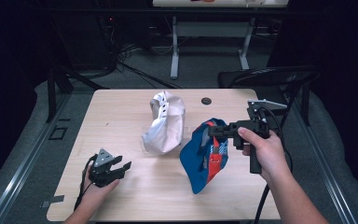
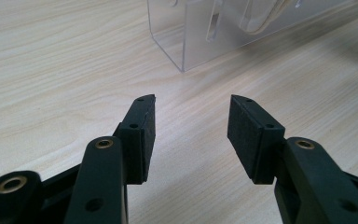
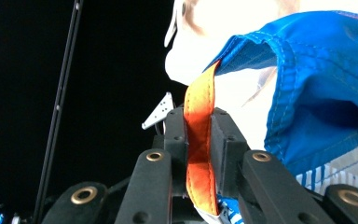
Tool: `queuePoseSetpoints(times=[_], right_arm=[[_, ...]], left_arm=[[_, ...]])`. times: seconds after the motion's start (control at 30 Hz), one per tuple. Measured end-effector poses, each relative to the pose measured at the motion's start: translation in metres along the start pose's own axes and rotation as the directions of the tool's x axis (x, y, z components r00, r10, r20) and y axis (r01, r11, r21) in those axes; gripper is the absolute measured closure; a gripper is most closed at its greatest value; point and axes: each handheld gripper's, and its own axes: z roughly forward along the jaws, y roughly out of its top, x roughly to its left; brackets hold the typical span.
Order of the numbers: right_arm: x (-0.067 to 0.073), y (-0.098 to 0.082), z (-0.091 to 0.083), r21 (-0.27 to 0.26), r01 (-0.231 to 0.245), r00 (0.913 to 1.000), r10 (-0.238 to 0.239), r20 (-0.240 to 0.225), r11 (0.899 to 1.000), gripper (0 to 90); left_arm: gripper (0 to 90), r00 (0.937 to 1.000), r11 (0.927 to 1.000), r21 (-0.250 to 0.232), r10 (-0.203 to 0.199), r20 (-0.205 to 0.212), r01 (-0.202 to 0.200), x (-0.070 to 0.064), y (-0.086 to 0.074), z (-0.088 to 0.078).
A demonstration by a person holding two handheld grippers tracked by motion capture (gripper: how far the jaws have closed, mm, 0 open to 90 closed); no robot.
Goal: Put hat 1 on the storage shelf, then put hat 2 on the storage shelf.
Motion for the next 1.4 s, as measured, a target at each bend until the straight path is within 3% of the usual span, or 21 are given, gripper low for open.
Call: queuePoseSetpoints(times=[0.07,0.3,0.97,1.13,1.4], right_arm=[[0.001,0.003,-0.004,-0.013,-0.017,0.9998,0.017,-0.012,1.0,78.7],[0.006,0.015,-0.013,-0.05,-0.009,0.9999,0.01,0.012,0.999,78.8],[0.039,0.049,-0.035,-0.16,-0.01,0.9996,0.014,0.023,0.987,78.8],[0.044,0.057,-0.038,-0.16,0.007,0.9985,0.002,0.054,0.987,78.8],[0.046,0.076,-0.038,-0.217,-0.011,0.9958,0.03,0.087,0.976,78.8]], left_arm=[[52.3,1.0,1.0,0.0,0.001,0.0,-0.001,0.0,0.0,0.0],[52.3,1.0,1.0,0.0,0.004,0.001,-0.004,0.0,0.0,0.001],[52.2,1.0,1.0,0.005,-0.005,0.007,0.004,0.001,0.0,0.001],[52.2,1.0,1.0,0.006,0.003,0.006,-0.003,0.001,0.0,0.001],[52.2,1.0,1.0,0.007,0.002,0.007,-0.002,0.001,0.0,0.001]])
